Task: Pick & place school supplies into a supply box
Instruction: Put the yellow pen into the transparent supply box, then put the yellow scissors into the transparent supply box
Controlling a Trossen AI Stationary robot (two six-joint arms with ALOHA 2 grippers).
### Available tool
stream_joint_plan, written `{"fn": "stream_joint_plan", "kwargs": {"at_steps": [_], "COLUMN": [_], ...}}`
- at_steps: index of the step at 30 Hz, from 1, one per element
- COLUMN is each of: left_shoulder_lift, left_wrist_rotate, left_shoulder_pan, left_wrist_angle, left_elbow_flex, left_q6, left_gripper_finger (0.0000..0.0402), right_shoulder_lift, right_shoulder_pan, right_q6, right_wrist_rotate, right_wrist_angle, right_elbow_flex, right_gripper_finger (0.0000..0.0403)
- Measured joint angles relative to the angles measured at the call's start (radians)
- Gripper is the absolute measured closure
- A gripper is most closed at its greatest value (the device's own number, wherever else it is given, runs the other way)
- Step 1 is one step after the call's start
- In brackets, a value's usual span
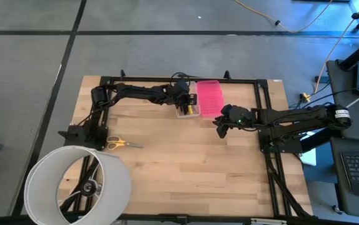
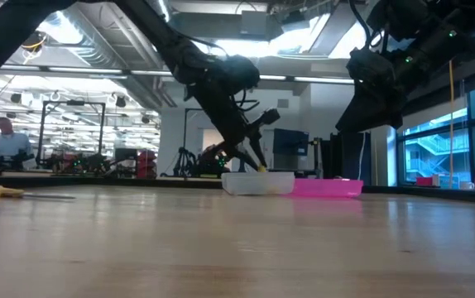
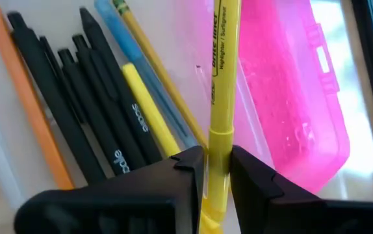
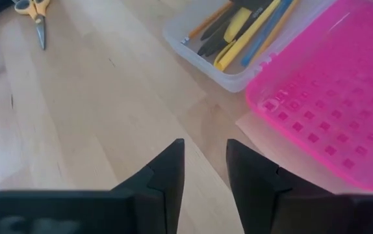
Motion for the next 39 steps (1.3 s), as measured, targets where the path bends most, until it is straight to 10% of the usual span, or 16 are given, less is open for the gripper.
{"fn": "stream_joint_plan", "kwargs": {"at_steps": [22,39], "left_shoulder_lift": [0.020,0.005], "left_wrist_rotate": [-0.012,0.072], "left_shoulder_pan": [-0.003,-0.009], "left_wrist_angle": [0.006,0.124], "left_elbow_flex": [0.000,0.001], "left_q6": [-0.111,0.060], "left_gripper_finger": [0.0349,0.0241], "right_shoulder_lift": [0.000,0.000], "right_shoulder_pan": [0.000,0.000], "right_q6": [-0.002,-0.006], "right_wrist_rotate": [0.000,0.000], "right_wrist_angle": [0.001,0.001], "right_elbow_flex": [0.000,0.000], "right_gripper_finger": [0.0284,0.0284]}}
